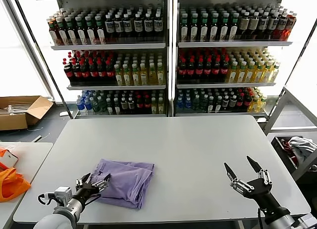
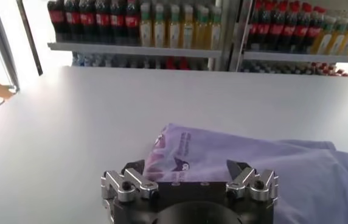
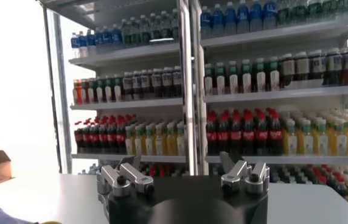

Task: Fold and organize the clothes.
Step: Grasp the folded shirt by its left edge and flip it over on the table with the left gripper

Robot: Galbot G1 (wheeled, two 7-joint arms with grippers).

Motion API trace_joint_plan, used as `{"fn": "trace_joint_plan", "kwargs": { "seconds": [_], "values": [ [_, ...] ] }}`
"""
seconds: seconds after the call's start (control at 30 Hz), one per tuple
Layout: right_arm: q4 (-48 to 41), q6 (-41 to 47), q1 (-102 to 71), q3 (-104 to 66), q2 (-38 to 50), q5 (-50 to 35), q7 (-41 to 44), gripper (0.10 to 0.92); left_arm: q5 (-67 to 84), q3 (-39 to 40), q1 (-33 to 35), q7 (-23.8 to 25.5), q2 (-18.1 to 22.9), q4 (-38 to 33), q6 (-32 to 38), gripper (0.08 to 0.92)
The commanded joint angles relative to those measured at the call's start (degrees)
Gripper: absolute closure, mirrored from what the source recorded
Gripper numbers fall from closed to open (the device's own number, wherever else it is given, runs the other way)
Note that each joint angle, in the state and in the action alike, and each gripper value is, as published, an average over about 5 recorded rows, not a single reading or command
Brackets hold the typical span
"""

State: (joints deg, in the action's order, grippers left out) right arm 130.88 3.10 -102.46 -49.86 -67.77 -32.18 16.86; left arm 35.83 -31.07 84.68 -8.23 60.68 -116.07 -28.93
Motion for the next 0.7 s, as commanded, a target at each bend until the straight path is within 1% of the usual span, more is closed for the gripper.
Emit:
{"fn": "trace_joint_plan", "kwargs": {
  "seconds": [0.03, 0.1, 0.23, 0.37, 0.5, 0.63, 0.7],
  "values": [
    [-0.07, -0.25, -0.35, -0.25, -0.07, -0.03, 0.09, 0.203, 4.73, 2.17, -4.99, -0.5, -0.78, 6.46, -2.07, 0.198],
    [-0.03, -0.34, -0.42, -0.33, -0.05, -0.2, 0.14, 0.203, 5.33, 1.76, -4.93, -0.46, -1.48, 6.44, -2.04, 0.235],
    [0.09, -0.49, -0.29, -0.05, -0.11, -0.27, 0.2, 0.203, 6.53, 1.35, -4.59, -0.36, -2.26, 6.45, -1.95, 0.354],
    [0.33, -0.43, -0.1, 0.35, -0.18, -0.19, 0.23, 0.203, 6.61, 1.12, -4.55, -0.51, -2.14, 6.82, -1.28, 0.467],
    [0.55, -0.4, -0.25, 0.09, -0.16, -0.19, 0.27, 0.203, 6.23, 0.11, -4.03, -0.85, -2.4, 5.52, -0.23, 0.579],
    [0.75, -0.54, -0.64, -0.31, -0.09, -0.28, 0.36, 0.203, 5.44, -1.12, -3.36, -0.62, -3.48, 4.04, 0.07, 0.7],
    [0.78, -0.59, -0.65, -0.28, -0.09, -0.27, 0.37, 0.203, 5.04, -1.25, -3.22, -0.36, -3.93, 4.07, 0.11, 0.746]
  ]
}}
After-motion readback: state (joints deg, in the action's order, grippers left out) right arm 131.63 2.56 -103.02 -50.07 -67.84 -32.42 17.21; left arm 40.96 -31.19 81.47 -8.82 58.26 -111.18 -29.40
